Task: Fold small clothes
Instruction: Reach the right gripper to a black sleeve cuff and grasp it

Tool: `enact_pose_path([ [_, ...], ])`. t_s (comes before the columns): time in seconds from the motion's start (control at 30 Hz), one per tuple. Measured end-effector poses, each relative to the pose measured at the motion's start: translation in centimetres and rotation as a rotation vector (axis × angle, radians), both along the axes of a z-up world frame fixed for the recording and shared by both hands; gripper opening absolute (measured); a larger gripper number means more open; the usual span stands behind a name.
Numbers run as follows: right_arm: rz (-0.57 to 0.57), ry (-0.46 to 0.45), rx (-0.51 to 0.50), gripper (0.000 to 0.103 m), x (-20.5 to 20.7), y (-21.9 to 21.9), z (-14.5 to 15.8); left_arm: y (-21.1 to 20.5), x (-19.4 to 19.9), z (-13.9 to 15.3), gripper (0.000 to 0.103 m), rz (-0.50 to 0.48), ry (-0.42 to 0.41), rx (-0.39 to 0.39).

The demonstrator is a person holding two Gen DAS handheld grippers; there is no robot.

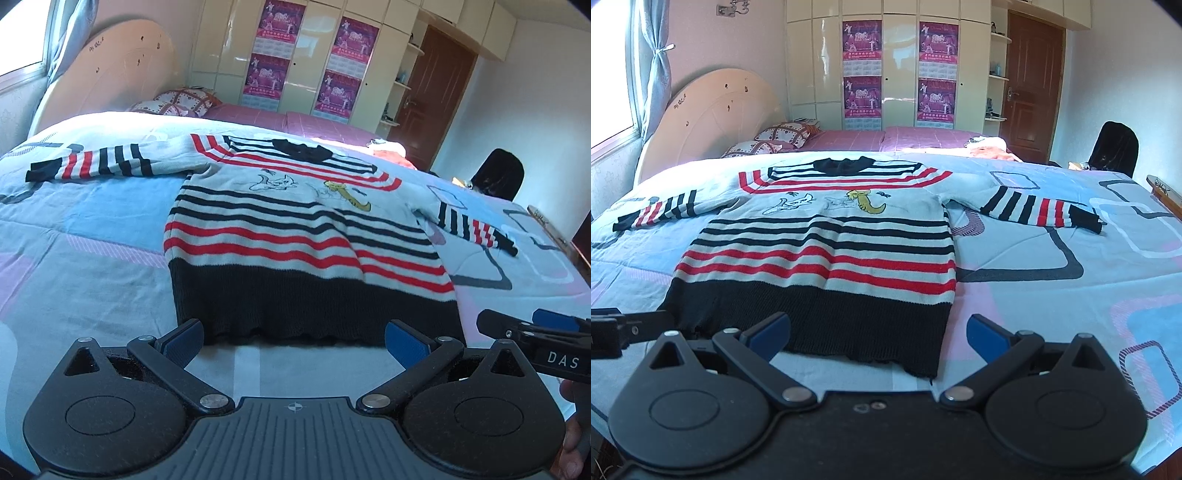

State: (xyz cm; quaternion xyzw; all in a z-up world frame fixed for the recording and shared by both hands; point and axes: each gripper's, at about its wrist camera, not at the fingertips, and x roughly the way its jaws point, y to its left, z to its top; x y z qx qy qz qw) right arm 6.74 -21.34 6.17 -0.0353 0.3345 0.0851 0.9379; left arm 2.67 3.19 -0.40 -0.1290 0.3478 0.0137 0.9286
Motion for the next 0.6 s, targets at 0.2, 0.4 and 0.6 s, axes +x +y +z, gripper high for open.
enact_pose_path([
  [0.2, -0.075, -0.043, 0.002, 0.102, 2.6, -0.7, 0.8, 1.9, 3.7, 0.7, 0.103, -0.028, -0.036, -0.033],
  [0.4, -0.133, -0.112, -0.031, 0.100, 5.3, -1.5, 1.7, 1.2, 8.7, 1.2, 0.103, -0.065, -0.084, 0.031],
  [0.6, -0.226, -0.190, 0.001, 0.099, 12.0, -6.6, 2.5, 0.3, 15.8, 0.5, 0.103, -0.013, -0.101, 0.056],
])
